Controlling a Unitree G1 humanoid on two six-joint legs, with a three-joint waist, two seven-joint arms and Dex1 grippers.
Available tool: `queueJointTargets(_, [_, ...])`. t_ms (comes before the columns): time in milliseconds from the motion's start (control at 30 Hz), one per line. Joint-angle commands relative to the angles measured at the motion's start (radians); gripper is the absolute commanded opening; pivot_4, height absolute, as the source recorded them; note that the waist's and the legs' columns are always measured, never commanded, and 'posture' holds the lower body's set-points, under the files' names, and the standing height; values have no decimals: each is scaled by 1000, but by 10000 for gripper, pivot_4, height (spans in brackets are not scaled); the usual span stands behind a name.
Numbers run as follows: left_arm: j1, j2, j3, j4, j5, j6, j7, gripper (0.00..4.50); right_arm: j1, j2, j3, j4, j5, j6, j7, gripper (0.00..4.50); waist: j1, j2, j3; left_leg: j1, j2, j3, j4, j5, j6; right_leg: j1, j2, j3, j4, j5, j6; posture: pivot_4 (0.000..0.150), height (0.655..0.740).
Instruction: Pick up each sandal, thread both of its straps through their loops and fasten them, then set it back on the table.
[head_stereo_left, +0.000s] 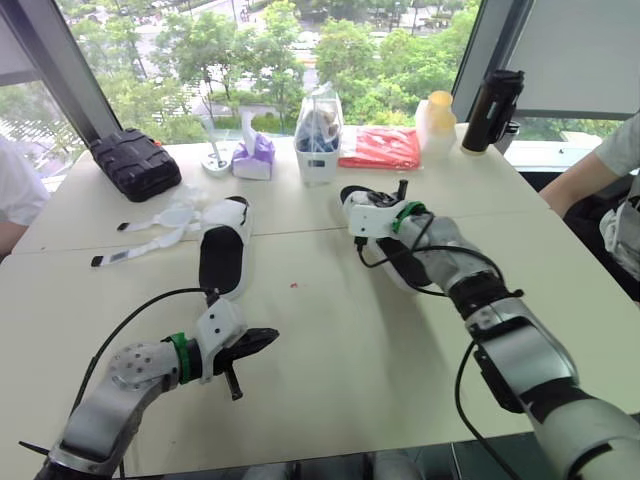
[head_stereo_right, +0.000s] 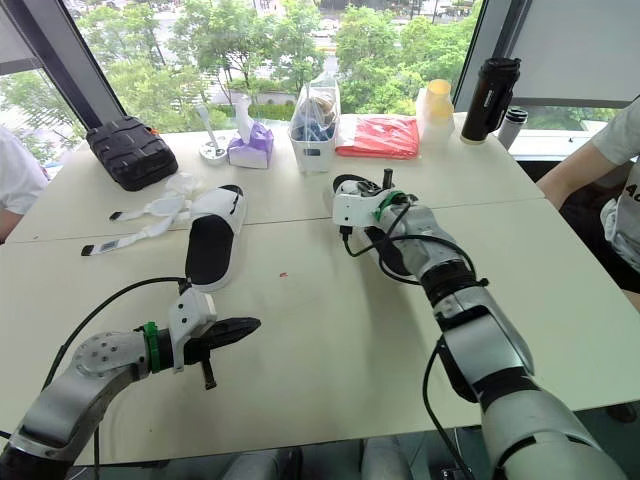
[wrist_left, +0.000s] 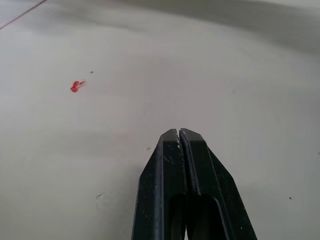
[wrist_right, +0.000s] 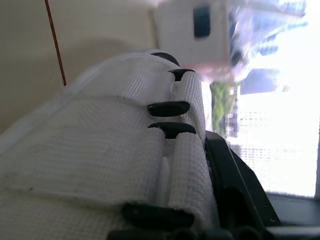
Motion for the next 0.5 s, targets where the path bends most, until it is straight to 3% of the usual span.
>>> queueJointTargets(33, [-2,-6,2,-20,7,-13,10,0,-72,10,25,27,-1,68,-51,3666,0,0,0,0,0,0,0,0,0,0,0,0,0,0,0,1500,7400])
queueJointTargets(500, [5,-24,-9,-17,31,-16,27,0,-145,5,146,170,-4,209,-110,3666,-23,0,0,1,0,0,-1,1,-1,-1,0,0,6,-1,-2,1500,7400])
